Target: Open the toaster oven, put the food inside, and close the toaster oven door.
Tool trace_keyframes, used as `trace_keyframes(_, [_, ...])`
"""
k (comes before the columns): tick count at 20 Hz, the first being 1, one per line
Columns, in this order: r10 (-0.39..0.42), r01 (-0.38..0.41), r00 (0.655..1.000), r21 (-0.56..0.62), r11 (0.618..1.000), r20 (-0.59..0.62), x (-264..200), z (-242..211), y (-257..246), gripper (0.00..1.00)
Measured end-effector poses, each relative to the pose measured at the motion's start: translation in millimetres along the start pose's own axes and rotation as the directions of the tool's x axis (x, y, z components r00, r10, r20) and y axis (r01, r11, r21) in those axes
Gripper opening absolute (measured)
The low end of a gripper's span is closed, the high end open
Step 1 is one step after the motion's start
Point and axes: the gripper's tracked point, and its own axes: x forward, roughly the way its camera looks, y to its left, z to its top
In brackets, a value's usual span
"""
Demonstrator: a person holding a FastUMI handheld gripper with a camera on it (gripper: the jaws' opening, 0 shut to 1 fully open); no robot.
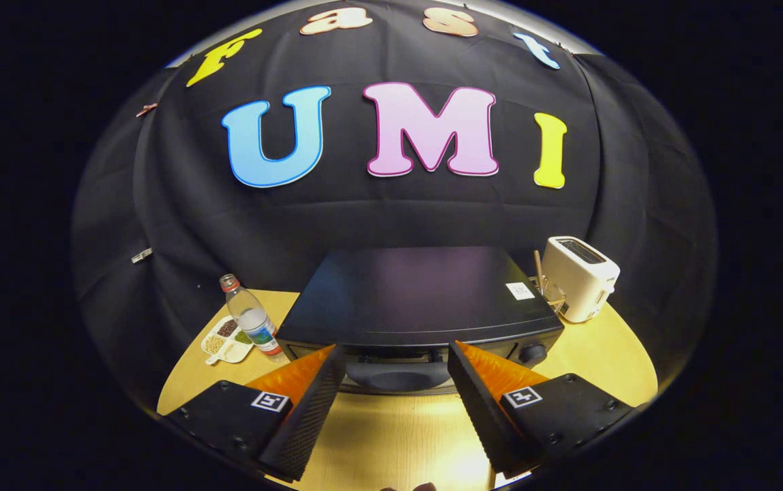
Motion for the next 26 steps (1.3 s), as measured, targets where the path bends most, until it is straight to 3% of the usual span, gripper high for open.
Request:
trace_keyframes(8, [-0.031,0.030,0.998,-0.017,0.999,-0.061,29.7,-23.5,3.3,0.99])
trace_keyframes(15, [-0.031,0.030,0.998,-0.015,0.999,-0.054,1.9,-41.8,2.2,0.99])
trace_keyframes(20, [-0.030,0.028,0.996,-0.032,0.999,-0.082,-28.2,-82.5,0.5,0.98])
trace_keyframes(26, [-0.055,0.051,0.978,-0.026,0.998,-0.202,-45.4,-154.1,-12.9,0.99])
